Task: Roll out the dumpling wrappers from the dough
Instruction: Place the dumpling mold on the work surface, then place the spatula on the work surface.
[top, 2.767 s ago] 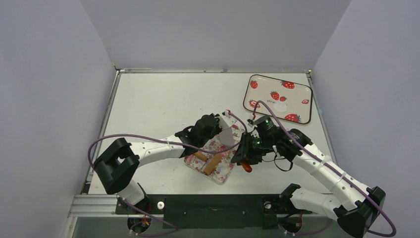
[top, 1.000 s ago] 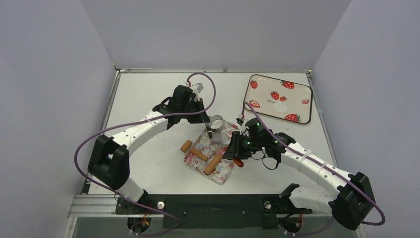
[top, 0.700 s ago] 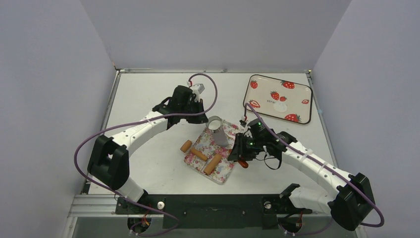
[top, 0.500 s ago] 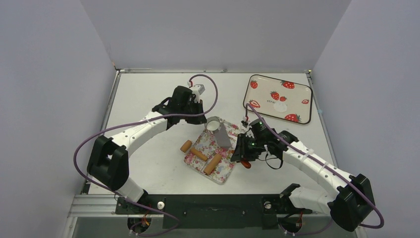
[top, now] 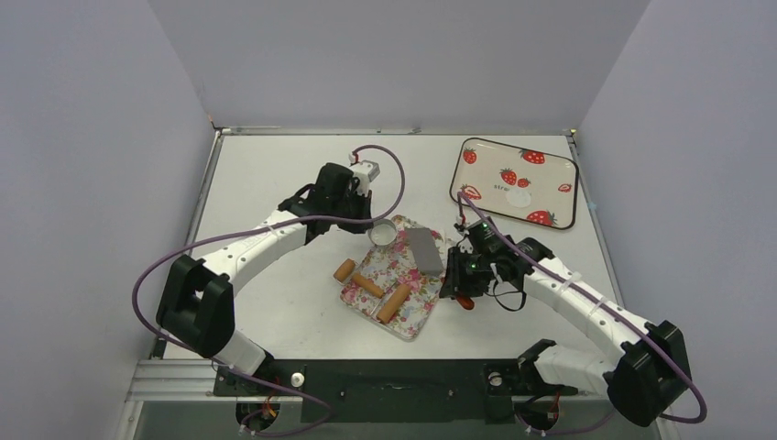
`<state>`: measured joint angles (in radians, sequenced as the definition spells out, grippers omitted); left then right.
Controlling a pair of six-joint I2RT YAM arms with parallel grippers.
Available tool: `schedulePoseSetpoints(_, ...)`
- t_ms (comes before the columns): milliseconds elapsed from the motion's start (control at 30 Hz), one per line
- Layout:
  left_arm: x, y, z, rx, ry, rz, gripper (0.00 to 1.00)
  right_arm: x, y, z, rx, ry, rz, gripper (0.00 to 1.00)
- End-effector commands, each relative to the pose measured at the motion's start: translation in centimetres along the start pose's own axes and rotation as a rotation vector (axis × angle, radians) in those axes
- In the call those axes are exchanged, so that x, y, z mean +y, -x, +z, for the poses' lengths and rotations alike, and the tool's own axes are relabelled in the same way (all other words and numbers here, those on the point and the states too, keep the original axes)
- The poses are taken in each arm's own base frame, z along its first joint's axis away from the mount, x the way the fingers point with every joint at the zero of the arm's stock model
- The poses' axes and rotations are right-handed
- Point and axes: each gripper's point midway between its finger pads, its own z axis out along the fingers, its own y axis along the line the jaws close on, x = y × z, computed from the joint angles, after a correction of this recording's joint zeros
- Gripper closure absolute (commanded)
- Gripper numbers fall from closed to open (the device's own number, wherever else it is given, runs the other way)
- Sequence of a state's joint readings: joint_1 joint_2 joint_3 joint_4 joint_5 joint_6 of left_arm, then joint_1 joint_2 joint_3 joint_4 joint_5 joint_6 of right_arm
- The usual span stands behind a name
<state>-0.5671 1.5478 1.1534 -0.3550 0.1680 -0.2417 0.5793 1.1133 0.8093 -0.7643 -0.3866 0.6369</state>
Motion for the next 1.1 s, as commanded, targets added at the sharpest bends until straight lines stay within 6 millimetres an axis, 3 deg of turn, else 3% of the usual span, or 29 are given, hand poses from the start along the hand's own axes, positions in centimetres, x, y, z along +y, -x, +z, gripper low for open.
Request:
schedulePoseSetpoints(0, 1.2, 1.7, -1.4, -0.09, 0.053, 0.122, 1.0, -1.1, 1.4, 0.5, -0.026, -0.124, -0.136, 1.0)
schedulePoseSetpoints(133, 2.1, 0.6, -0.9, -0.097, 0.079, 0.141, 1.0, -3.1, 1.9, 1.5, -0.016, -0.226, -0.18, 1.0)
schedulePoseSetpoints(300, 0.8, 0.2, 0.5, -0.158, 0.014, 0.168, 1.0, -4.3, 1.9, 2.9, 0.008, -0.291, -0.206, 0.98)
schedulePoseSetpoints(433, -0.3, -1.1, 1.8, -0.156, -0.012, 0.22, 1.0, -4.4, 1.9, 2.8, 0.006, -0.307, -0.207, 0.87)
schedulePoseSetpoints(567, -1.4, -0.5, 2.7, -0.188, -0.055, 0.218, 1.0, -4.4, 1.9, 2.4, -0.003, -0.314, -0.199, 0.67)
schedulePoseSetpoints(800, -1.4, -3.7, 4.2, -0.098, -0.082, 0.241, 0.99, -3.7, 2.7, 1.4, -0.037, -0.309, -0.192, 0.54)
schedulePoseSetpoints(867, -1.5, -4.7, 4.2, -0.077, -0.1, 0.244, 0.77, -3.4, 3.0, 0.9, -0.049, -0.31, -0.196, 0.53)
schedulePoseSetpoints(900, -1.6, -4.8, 4.1, -0.075, -0.109, 0.252, 0.73, -3.4, 3.0, 0.7, -0.05, -0.31, -0.195, 0.52)
schedulePoseSetpoints(967, -2.4, -4.3, 3.7, -0.085, -0.148, 0.283, 0.68, -2.9, 3.4, 0.3, -0.064, -0.302, -0.199, 0.51)
schedulePoseSetpoints(1067, -3.7, -1.8, 2.1, -0.117, -0.186, 0.338, 0.64, -2.1, 4.0, -0.5, -0.082, -0.286, -0.21, 0.5)
